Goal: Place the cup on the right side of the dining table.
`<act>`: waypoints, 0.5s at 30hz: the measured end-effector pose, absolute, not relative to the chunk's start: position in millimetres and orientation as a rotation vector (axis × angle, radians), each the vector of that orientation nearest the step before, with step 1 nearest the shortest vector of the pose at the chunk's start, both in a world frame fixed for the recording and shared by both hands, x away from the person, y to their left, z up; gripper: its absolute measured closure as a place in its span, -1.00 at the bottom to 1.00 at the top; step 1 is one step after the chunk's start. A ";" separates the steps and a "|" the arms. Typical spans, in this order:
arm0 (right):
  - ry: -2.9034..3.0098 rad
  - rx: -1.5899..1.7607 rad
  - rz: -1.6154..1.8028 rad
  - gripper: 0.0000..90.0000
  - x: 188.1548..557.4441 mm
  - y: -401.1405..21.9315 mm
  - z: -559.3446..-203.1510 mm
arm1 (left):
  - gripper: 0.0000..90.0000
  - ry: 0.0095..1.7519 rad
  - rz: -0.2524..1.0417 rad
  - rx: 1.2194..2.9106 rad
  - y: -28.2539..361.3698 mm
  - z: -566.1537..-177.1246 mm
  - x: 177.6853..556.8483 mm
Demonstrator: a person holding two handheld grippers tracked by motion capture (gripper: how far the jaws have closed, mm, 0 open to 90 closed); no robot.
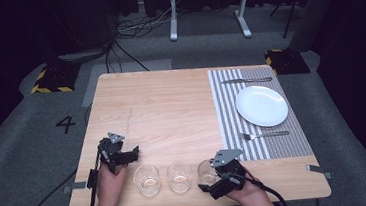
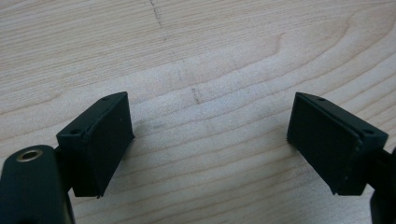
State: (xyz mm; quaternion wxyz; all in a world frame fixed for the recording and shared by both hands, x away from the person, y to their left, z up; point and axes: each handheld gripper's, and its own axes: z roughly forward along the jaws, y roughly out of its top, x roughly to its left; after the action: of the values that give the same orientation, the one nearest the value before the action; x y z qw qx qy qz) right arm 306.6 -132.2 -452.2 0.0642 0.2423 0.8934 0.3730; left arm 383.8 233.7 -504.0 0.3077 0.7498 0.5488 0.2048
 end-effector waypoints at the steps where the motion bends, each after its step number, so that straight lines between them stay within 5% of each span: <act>1: 2.701 0.727 1.118 -0.72 306.9 -131.8 -452.7 | -0.68 1.451 0.542 1.983 233.7 -504.0 383.8; 15: 2.698 0.748 1.082 -0.59 307.7 -133.2 -449.8 | -0.68 1.451 0.542 1.983 233.7 -504.0 383.8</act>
State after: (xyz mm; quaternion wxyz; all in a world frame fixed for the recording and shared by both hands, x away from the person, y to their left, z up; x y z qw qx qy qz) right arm 307.7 -133.2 -449.8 0.0701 0.2485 0.8966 0.3598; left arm 383.8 233.7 -504.0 0.3076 0.7499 0.5487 0.2049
